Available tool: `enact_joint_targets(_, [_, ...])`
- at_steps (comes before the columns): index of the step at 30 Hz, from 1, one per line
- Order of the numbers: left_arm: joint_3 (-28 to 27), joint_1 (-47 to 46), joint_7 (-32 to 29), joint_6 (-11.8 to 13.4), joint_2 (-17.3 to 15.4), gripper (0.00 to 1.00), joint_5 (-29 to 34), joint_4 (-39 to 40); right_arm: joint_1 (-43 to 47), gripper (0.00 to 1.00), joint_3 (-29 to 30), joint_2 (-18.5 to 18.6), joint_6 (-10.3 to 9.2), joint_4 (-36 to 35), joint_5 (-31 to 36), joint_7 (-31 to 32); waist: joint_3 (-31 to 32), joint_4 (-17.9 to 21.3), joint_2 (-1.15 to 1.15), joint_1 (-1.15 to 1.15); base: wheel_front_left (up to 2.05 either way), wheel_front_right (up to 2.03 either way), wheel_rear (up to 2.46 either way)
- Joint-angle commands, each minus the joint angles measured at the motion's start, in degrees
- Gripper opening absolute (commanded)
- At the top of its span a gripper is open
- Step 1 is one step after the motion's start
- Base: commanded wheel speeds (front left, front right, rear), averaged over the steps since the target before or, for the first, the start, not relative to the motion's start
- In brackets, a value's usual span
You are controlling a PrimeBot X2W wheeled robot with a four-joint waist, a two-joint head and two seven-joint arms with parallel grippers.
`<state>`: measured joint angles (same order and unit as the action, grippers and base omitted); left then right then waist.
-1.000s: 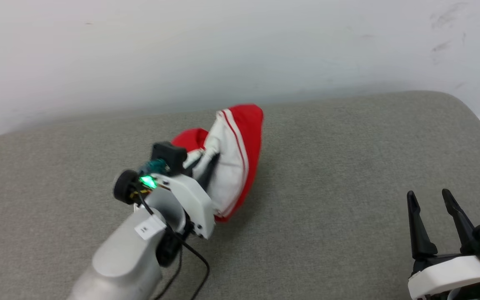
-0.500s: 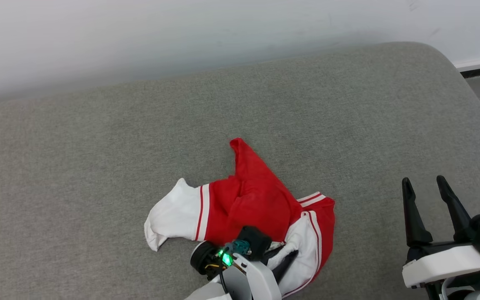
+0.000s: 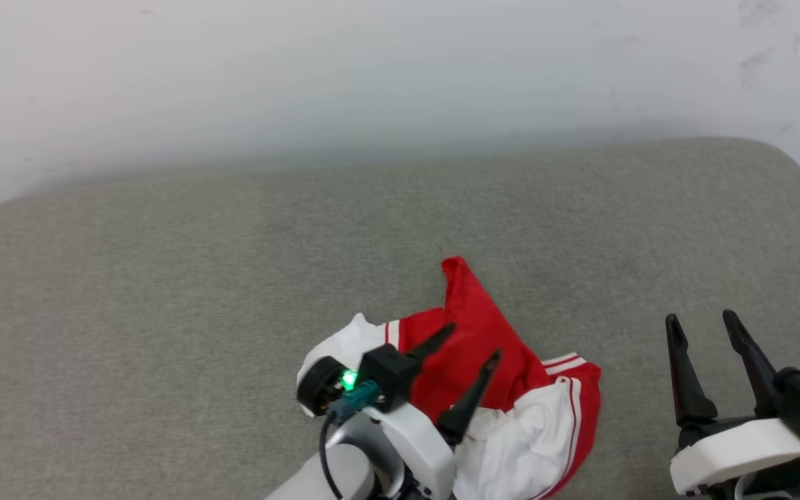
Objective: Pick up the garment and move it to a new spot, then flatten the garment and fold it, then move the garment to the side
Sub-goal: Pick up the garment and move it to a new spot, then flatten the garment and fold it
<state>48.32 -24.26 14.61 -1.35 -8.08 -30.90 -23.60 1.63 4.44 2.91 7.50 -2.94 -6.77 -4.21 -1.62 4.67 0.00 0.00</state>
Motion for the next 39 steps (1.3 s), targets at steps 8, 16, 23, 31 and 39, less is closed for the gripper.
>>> enact_joint_targets(8, [-9.9,3.9,0.6,4.9,-3.0,1.00,2.0,6.3,3.0,1.00,0.7,0.0,-0.02,-1.7,0.1,1.7,2.9,-4.3,0.00,0.00,0.00,0.00,0.00])
enact_joint_targets(16, [-19.6,8.6,0.6,7.5,-6.3,1.00,4.7,8.8,5.2,1.00,0.9,0.0,-0.02,-2.0,-0.4,2.5,3.8,-5.9,0.00,0.00,0.00,0.00,0.00])
enact_joint_targets(23, [-26.1,14.5,0.6,8.3,-9.0,1.00,5.9,10.1,6.3,1.00,0.7,0.0,-0.02,-1.7,-0.2,3.0,5.1,-6.1,0.00,0.00,0.00,0.00,0.00])
enact_joint_targets(31, [-28.2,20.2,0.6,7.3,-8.7,1.00,6.4,10.8,7.5,1.00,0.4,0.0,-0.02,-1.8,-0.2,3.5,6.7,-5.8,0.00,0.00,0.00,0.00,0.00])
enact_joint_targets(39, [-28.8,22.0,0.6,6.7,-8.2,1.00,7.3,10.7,8.1,1.00,0.2,0.0,-0.02,-1.9,-0.7,3.7,7.1,-5.4,0.00,0.00,0.00,0.00,0.00])
